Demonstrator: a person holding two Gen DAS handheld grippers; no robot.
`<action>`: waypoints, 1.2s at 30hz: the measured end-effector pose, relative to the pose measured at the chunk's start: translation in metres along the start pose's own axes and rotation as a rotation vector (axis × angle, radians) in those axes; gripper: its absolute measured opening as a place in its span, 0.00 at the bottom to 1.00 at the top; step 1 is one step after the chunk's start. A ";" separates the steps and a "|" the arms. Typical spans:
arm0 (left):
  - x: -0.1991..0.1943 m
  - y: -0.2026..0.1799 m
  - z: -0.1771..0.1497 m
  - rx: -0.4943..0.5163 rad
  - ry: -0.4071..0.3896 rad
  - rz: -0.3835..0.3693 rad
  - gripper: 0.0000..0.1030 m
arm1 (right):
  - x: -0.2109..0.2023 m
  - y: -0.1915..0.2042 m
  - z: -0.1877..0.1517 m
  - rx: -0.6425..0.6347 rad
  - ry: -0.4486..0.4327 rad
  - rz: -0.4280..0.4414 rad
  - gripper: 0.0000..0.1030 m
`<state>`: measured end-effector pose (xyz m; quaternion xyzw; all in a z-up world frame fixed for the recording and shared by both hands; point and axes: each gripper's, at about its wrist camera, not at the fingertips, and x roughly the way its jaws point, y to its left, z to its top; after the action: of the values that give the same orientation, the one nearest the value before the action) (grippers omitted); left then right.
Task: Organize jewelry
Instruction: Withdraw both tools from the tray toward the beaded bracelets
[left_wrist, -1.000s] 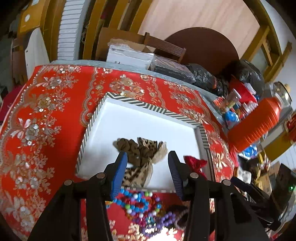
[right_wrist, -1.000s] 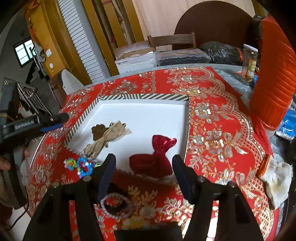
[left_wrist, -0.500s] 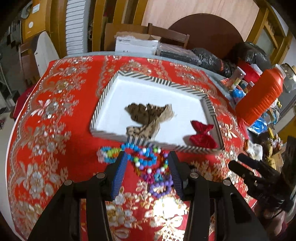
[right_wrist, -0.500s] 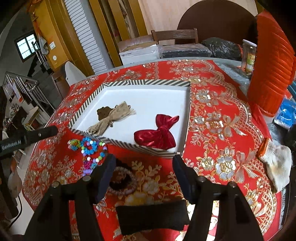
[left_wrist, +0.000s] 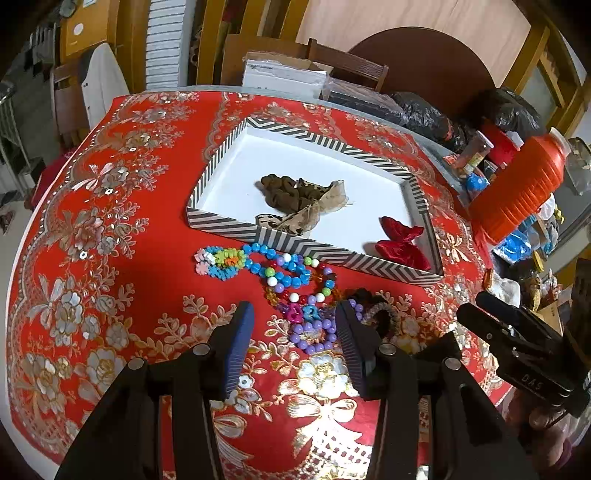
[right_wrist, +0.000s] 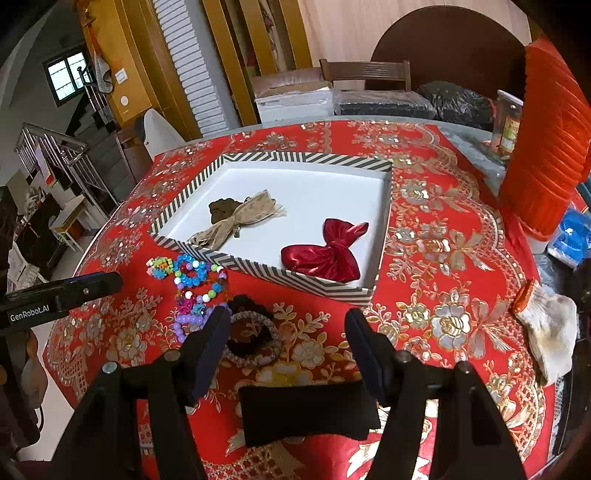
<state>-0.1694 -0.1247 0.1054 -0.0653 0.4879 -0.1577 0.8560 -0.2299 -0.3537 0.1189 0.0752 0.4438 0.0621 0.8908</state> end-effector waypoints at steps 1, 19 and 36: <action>-0.001 -0.001 -0.001 -0.001 -0.003 -0.004 0.28 | -0.002 0.000 -0.001 -0.001 -0.001 -0.001 0.67; -0.016 0.028 -0.021 -0.102 -0.010 0.021 0.28 | -0.011 -0.034 -0.027 0.027 0.042 -0.035 0.69; -0.006 0.077 -0.020 -0.191 -0.010 0.080 0.28 | 0.020 -0.027 -0.021 -0.018 0.108 0.011 0.63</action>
<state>-0.1736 -0.0492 0.0794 -0.1279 0.4989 -0.0759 0.8538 -0.2337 -0.3748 0.0859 0.0662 0.4904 0.0750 0.8658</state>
